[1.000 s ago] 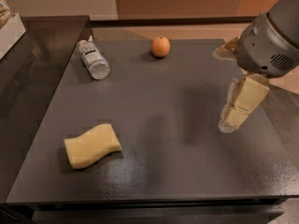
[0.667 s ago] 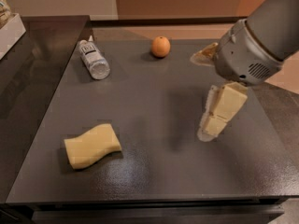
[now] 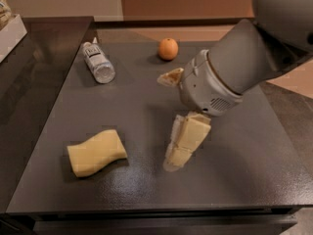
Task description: Move sponge near orange
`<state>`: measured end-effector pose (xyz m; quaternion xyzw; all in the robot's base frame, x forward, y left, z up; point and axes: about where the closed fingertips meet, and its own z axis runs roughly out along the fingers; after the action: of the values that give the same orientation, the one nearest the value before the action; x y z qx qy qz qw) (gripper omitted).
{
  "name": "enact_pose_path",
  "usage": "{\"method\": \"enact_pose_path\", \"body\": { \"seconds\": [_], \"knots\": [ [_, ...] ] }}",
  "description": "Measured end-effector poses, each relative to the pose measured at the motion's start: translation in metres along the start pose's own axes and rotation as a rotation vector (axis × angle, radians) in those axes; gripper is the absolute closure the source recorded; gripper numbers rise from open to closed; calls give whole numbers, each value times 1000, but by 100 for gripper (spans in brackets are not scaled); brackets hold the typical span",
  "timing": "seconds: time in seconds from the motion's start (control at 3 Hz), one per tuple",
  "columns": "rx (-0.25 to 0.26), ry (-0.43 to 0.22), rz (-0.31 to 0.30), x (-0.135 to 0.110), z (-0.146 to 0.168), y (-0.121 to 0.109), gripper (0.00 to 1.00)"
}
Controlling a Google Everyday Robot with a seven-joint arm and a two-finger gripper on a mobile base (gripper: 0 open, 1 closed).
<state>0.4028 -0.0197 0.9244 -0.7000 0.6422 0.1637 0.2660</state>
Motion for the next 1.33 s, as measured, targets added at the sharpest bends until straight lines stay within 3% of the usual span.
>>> {"method": "enact_pose_path", "body": {
  "seconds": [0.67, 1.33],
  "knots": [
    [-43, -55, -14, -23, 61, 15, 0],
    [-74, -83, 24, -33, 111, 15, 0]
  ]
}}
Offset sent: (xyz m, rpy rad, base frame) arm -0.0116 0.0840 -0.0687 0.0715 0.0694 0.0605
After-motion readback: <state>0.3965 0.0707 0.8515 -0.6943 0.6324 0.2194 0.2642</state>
